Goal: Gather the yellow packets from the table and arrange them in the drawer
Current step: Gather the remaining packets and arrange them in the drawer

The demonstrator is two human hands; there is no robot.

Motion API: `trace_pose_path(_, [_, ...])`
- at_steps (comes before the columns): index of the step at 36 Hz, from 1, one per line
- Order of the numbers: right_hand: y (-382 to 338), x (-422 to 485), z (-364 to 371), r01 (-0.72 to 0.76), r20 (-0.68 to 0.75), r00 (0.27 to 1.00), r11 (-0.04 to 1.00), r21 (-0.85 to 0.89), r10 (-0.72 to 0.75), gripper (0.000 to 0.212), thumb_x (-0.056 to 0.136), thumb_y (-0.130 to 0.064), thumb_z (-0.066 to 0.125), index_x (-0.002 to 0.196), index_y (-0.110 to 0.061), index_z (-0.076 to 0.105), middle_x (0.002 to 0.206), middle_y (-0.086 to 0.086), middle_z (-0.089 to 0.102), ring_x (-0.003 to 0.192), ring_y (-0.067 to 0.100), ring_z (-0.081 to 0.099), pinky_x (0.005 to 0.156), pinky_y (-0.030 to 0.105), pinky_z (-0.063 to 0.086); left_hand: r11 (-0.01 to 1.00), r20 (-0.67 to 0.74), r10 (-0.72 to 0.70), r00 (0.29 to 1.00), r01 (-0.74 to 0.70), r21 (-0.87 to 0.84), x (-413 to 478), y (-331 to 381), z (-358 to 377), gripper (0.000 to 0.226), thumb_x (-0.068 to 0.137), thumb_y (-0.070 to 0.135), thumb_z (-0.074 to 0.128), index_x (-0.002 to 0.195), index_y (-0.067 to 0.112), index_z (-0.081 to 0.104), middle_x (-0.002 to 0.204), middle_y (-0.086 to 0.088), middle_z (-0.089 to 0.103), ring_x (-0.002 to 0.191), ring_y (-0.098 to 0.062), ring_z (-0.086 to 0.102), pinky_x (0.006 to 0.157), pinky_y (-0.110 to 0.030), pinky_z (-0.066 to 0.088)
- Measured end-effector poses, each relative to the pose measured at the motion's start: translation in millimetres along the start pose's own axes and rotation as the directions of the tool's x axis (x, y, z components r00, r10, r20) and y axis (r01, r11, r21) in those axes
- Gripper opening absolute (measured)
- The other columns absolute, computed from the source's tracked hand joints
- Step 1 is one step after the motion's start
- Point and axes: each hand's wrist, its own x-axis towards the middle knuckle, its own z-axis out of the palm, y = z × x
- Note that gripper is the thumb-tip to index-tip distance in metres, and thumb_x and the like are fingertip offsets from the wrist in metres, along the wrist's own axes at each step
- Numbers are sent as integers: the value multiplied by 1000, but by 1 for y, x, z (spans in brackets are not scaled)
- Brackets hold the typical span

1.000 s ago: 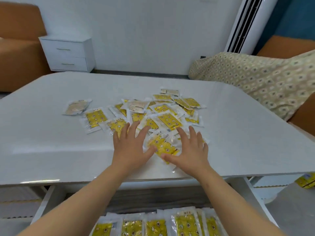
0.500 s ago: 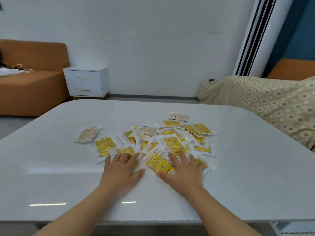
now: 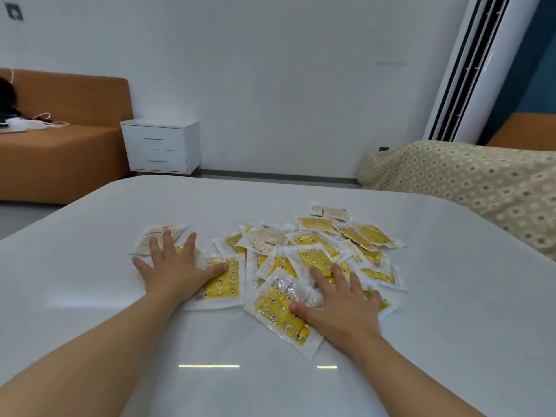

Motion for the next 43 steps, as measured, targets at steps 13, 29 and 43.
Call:
trace_pose_path(13, [-3,-3,-1,3,-85,996,999,43,1,82,74,-82,34,145,-47,12,155,-6,15,143,19,14,113,52,12,977,-70,159,985,-147,154,-45,16,7,76,80,78,25,142,35,29,136,-1,38,128,-23,32,103,-46,23])
trace_pose_path(29, [0,-71,6,76,-192,981,979,190,-39,85,54,-74,3,120,-47,48,135,-12,30,134,11,27,110,32,15,914,-142,339,930,-361,-182,-126,9,13,80,68,73,0,121,46,54,153,2,25,143,-24,14,114,-46,9])
trace_pose_path(43, [-14,-65,-4,-153,16,988,987,45,153,93,69,-86,38,146,-39,15,154,-1,21,142,24,16,108,50,19,956,117,291,950,-294,7,-137,16,6,71,82,75,31,145,45,16,159,2,-2,145,-25,-6,115,-50,4])
